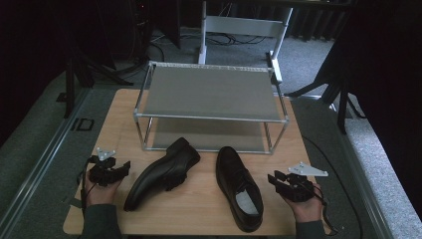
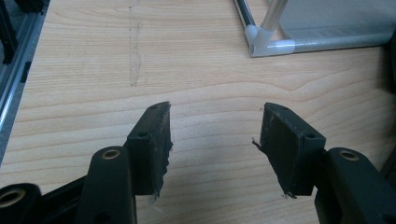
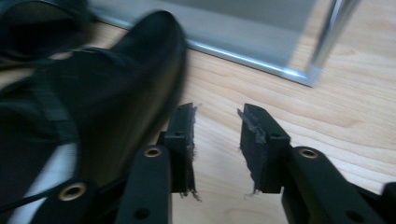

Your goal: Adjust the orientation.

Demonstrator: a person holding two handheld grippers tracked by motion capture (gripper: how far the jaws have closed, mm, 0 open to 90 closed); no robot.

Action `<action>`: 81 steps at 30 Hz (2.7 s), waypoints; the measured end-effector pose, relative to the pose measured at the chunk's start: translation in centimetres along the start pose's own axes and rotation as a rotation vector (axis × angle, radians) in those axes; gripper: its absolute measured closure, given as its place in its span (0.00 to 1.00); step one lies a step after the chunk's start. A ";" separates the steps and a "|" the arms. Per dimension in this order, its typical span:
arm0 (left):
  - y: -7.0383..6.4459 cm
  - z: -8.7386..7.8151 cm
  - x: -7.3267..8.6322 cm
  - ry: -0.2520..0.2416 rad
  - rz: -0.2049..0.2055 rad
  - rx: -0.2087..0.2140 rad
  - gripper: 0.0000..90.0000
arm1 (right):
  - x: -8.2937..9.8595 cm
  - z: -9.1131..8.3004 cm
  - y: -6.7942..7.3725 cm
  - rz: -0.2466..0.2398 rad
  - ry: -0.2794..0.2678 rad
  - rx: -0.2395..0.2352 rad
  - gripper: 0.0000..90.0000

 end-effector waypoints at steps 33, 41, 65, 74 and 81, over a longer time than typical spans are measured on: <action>0.0 0.1 0.0 0.004 0.011 -0.014 0.48 | -0.6 3.7 4.7 -0.125 0.184 -0.059 0.82; 0.1 0.1 0.1 0.005 0.011 -0.013 0.48 | -0.5 3.3 4.9 -0.191 0.187 -0.131 0.87; -1.9 -4.8 -2.6 -0.124 0.064 0.076 0.50 | 0.7 1.9 4.7 -0.205 0.202 -0.219 0.71; -5.3 -9.4 -3.7 -0.210 0.245 0.150 0.51 | 0.5 0.0 4.7 -0.231 0.171 -0.206 0.60; -7.3 -11.8 -3.3 -0.234 0.315 0.228 0.53 | 0.5 -2.0 5.0 -0.260 0.158 -0.183 0.60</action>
Point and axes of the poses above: each handheld gripper's, and its own axes: z roughly forward along the jaws, x roughly out of its underside, y roughly to its left, the point moved 8 cm from there along z, roughly forward along the jaws, and after that the axes turned 13 degrees about -x, right-handed, at the moved point
